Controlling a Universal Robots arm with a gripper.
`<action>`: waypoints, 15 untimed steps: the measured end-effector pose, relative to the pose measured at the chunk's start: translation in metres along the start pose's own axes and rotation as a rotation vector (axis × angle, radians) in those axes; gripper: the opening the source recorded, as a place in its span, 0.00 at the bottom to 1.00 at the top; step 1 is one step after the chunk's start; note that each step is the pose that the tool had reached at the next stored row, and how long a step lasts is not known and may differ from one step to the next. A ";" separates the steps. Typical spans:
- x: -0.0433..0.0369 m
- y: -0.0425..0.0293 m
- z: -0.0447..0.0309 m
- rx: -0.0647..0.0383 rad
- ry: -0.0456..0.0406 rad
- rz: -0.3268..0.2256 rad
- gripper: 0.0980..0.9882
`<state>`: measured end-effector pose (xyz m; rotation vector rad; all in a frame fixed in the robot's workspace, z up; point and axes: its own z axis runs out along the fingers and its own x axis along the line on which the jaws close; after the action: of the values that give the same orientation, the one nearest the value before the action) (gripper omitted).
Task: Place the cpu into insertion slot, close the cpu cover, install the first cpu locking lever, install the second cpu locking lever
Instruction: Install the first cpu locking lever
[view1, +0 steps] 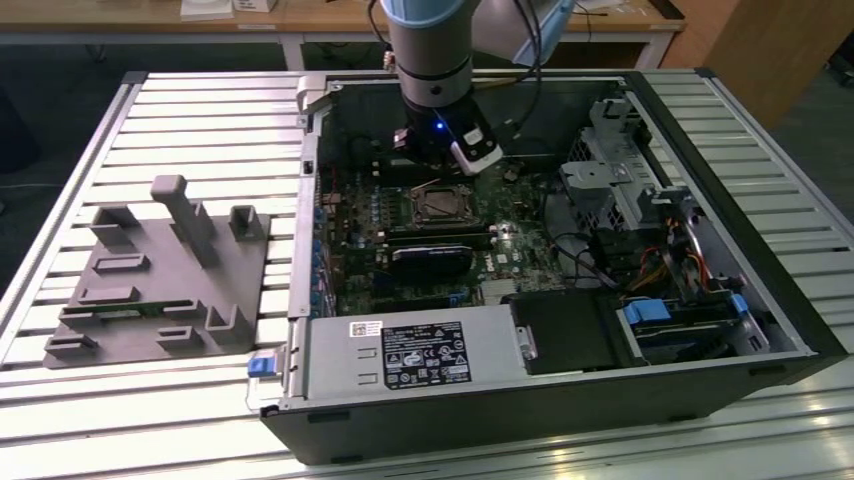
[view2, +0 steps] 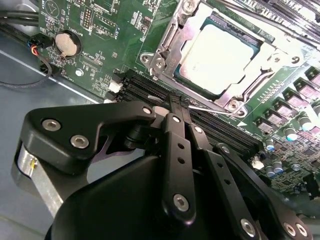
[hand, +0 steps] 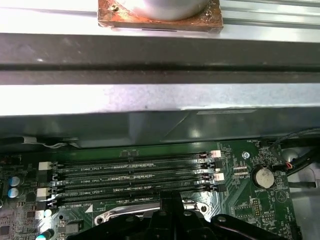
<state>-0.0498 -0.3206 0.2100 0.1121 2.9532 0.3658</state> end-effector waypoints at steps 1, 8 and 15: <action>0.0019 -0.0001 -0.0002 0.000 -0.0021 -0.001 0.01; 0.0094 0.0008 0.0012 0.025 -0.0120 -0.004 0.01; 0.0103 0.0068 0.0041 0.046 -0.0174 0.009 0.01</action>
<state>-0.0588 -0.3121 0.2062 0.1333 2.9455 0.2970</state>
